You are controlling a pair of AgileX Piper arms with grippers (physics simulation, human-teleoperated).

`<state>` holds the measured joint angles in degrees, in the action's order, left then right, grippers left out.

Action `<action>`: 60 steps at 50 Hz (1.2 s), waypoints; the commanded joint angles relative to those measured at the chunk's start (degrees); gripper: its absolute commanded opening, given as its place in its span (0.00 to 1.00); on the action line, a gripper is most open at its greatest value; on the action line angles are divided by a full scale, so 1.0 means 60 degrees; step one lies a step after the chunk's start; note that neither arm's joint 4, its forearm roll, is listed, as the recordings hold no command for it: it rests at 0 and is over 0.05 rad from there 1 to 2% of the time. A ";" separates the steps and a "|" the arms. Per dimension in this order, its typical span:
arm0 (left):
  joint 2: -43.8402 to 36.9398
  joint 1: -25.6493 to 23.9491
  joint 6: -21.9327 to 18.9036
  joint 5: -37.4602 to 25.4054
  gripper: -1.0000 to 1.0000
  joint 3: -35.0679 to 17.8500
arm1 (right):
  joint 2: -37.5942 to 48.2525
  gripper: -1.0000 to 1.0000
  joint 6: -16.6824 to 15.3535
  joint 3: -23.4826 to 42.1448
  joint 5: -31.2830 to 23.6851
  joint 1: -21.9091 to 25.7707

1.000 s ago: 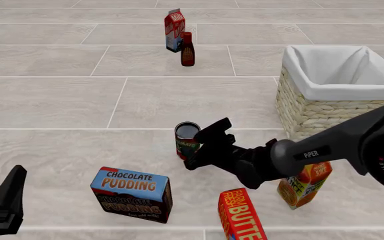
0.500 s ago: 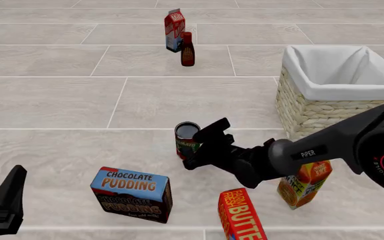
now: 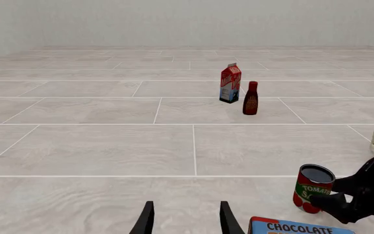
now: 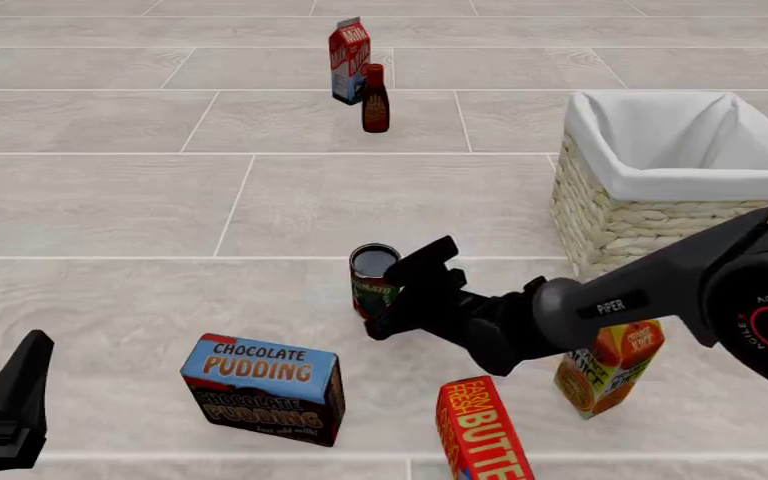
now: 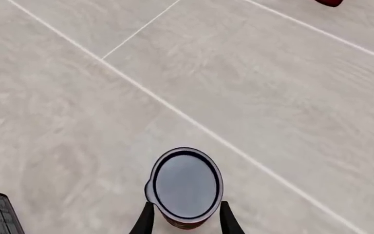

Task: Pick the tomato sauce and place it in the basket.

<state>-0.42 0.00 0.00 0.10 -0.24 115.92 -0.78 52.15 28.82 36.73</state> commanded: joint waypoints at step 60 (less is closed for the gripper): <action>0.0000 0.0000 0.0000 0.0000 1.00 0.0000 | 0.0378 1.00 -0.0038 0.0483 -0.0289 -0.0003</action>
<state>-0.42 0.00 0.00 0.10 -0.24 117.82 -1.00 54.64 27.25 36.77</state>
